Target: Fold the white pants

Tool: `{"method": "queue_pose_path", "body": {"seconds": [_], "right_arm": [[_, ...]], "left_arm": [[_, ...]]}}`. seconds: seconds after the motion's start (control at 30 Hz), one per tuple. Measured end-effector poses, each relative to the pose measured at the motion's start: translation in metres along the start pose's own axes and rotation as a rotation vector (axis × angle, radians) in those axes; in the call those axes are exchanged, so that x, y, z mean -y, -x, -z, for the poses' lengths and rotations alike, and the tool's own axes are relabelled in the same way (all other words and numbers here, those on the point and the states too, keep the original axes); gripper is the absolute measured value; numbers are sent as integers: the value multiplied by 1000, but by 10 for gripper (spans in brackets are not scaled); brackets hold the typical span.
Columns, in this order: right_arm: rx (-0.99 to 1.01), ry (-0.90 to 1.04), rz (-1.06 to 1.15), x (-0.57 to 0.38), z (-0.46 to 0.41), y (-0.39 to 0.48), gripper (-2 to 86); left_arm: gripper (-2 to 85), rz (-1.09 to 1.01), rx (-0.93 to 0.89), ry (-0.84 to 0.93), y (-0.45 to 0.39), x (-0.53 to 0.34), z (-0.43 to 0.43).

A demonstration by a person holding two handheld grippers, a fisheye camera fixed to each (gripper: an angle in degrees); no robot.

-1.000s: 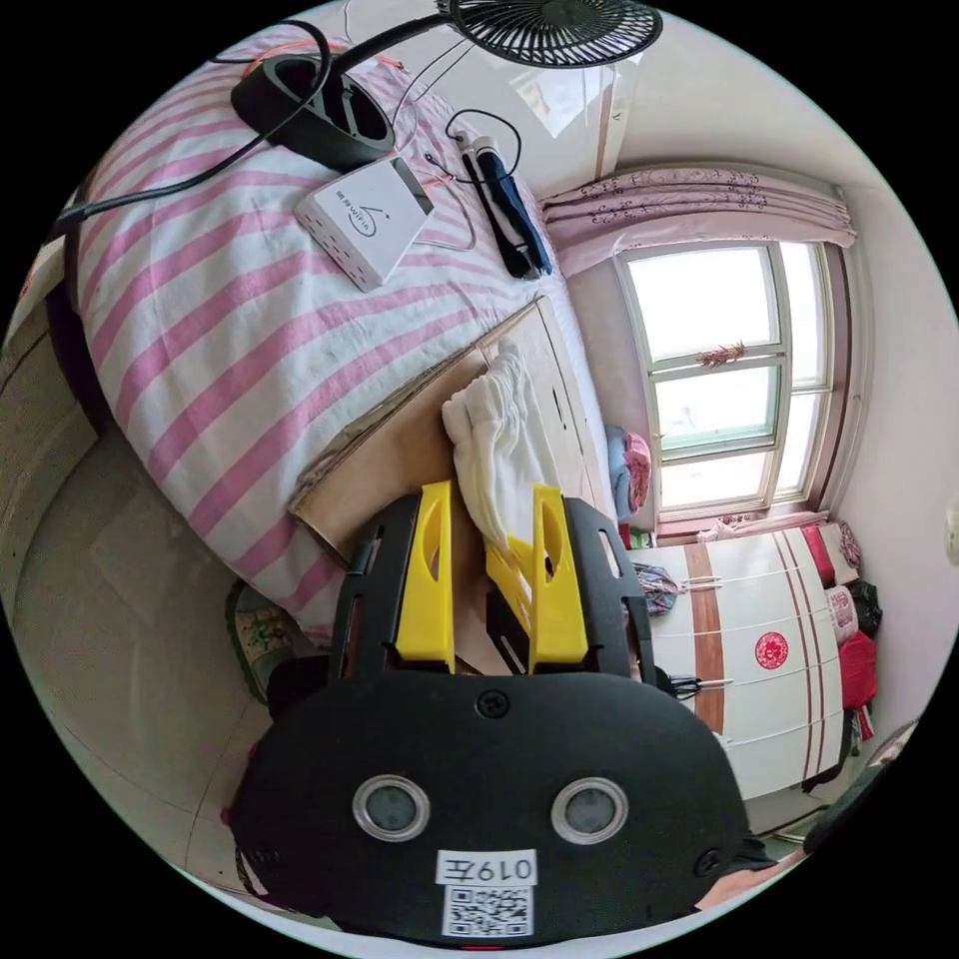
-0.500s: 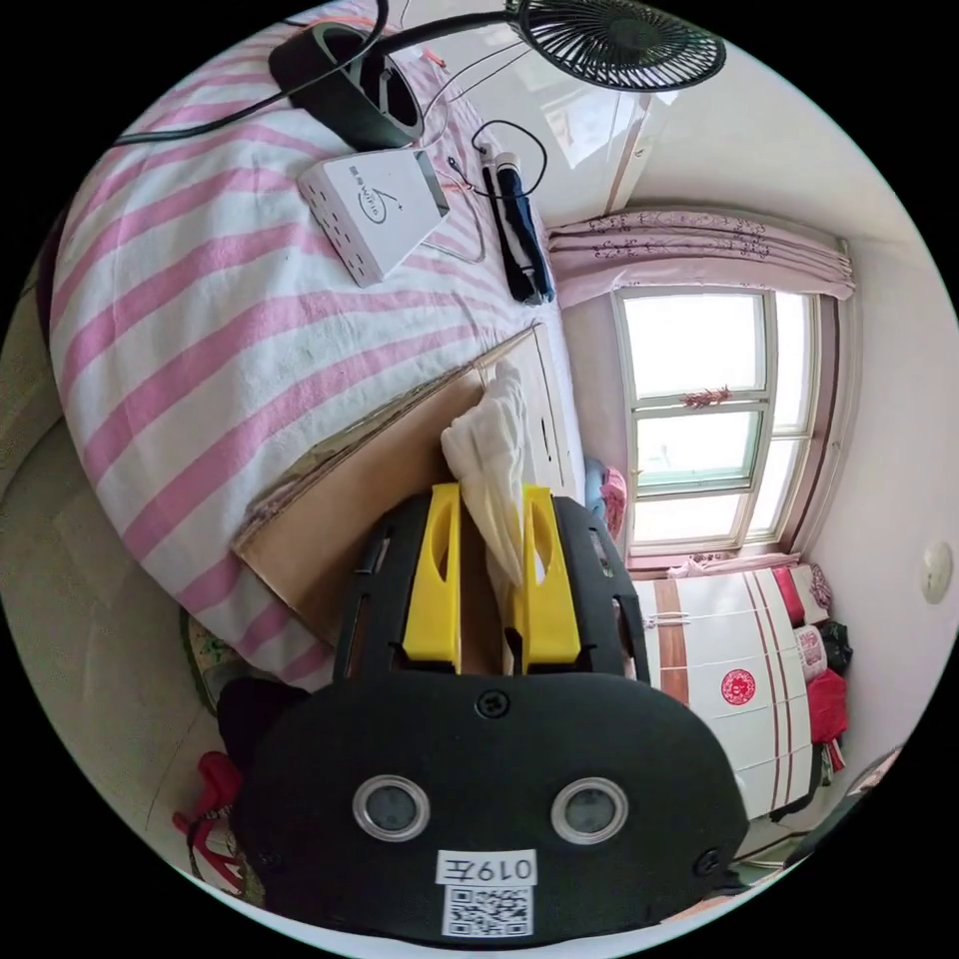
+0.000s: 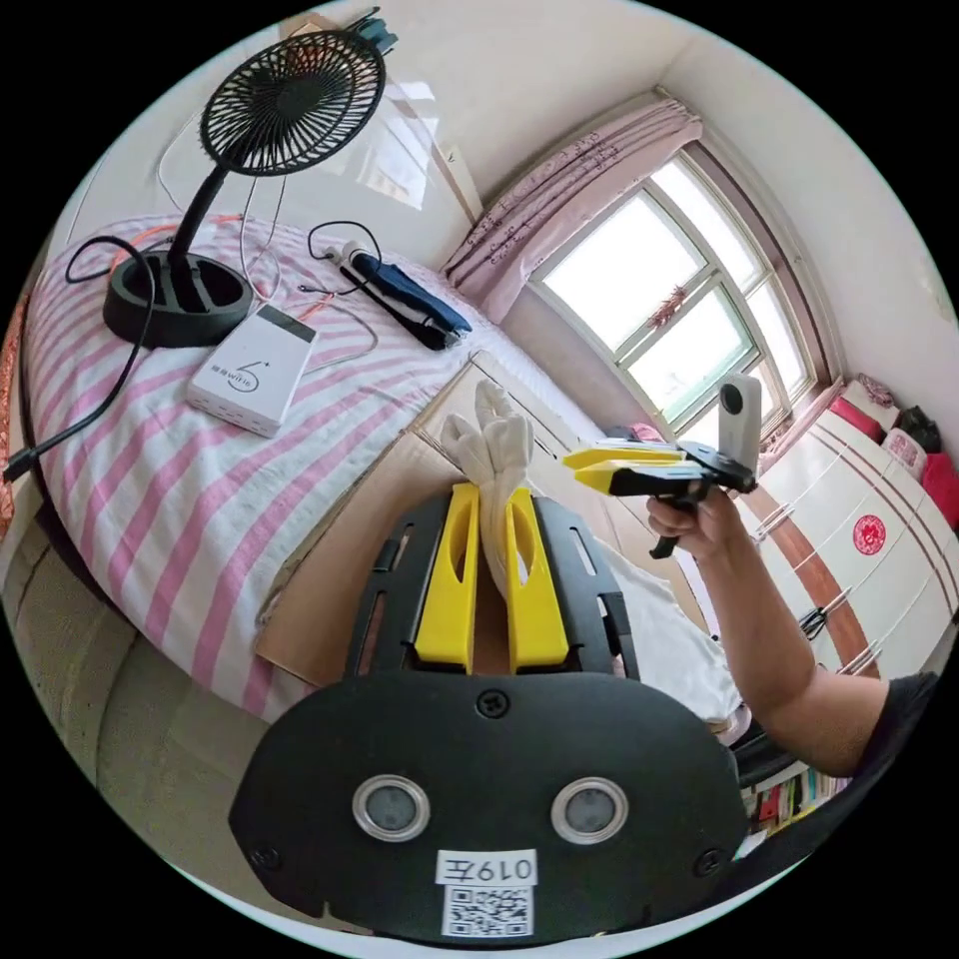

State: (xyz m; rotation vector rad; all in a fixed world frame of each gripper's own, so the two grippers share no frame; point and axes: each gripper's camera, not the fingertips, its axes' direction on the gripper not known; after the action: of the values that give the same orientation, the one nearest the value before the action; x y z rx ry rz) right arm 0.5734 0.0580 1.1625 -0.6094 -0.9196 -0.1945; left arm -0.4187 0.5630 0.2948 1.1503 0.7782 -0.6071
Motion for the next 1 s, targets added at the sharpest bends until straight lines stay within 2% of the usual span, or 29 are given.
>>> {"method": "queue_pose_path", "body": {"seconds": [0.13,0.27,0.33,0.43,0.57,0.73,1.0], "right_arm": [[173,71,86,43,16,-95,135],[485,180,85,81,9,-176,186],[518,179,93,91,12,-197,199],[658,221,122,107,14,-221,200],[848,246,185,126,29,-237,145],[801,216,280,137,78,-231,70],[658,133,362,127,207,-196,61]], "left_arm": [[6,-101,38,-14,-31,2,-2],[6,-151,57,-24,-58,7,-6],[6,-166,70,-23,-69,9,-9],[6,-191,80,-24,-90,13,-13],[6,-223,89,-33,-119,22,-20],[7,-251,110,-35,-158,36,-27],[7,-349,137,-56,-279,72,-29]]}}
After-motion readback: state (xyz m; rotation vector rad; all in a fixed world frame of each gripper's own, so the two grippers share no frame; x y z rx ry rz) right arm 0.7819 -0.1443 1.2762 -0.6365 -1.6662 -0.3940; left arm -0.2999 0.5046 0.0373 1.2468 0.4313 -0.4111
